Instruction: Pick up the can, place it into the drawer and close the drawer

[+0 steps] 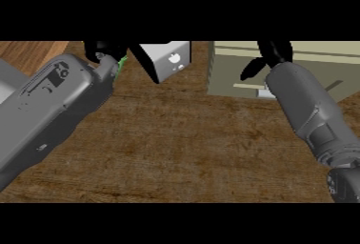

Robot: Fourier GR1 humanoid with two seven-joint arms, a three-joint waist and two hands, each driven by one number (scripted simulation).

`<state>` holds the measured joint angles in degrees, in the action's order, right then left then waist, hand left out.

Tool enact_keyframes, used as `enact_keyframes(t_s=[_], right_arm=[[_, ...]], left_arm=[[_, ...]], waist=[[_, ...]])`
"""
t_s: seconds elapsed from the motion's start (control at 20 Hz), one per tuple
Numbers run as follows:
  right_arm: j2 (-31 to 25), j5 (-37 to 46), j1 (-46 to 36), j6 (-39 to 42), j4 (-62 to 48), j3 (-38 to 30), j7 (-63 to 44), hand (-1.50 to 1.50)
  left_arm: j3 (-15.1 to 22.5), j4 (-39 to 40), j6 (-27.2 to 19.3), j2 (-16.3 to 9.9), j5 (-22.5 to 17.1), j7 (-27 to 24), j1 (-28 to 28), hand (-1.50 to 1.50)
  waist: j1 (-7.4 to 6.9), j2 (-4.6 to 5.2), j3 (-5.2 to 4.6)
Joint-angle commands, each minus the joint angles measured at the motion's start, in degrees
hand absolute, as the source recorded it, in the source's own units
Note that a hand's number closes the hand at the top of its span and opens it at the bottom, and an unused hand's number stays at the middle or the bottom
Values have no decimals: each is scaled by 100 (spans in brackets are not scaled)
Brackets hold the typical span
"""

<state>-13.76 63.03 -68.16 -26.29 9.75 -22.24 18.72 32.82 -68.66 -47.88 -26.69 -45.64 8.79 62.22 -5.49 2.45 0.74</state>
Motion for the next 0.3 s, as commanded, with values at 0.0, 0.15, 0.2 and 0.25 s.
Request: enact_keyframes(t_s=[0.0, 0.15, 0.2, 0.25], right_arm=[[184, -1105, -339, 375, 189, -995, 294, -150], [274, -1244, -325, 392, 188, -1135, 533, -150], [148, -1343, -335, 502, 167, -1248, 527, -150], [169, -1317, -390, 560, 149, -1221, 567, -150]], left_arm=[[-20, -141, -38, -148, 32, 63, -82, -150], [-60, -248, 49, -164, 19, 46, -208, -150], [-3, -301, -32, -150, 62, 99, -183, -150], [-109, -265, 116, -224, 21, 50, -259, -150]], waist=[[-125, -83, -29], [-91, -60, -48], [-90, -62, -45], [-61, -49, -55]])
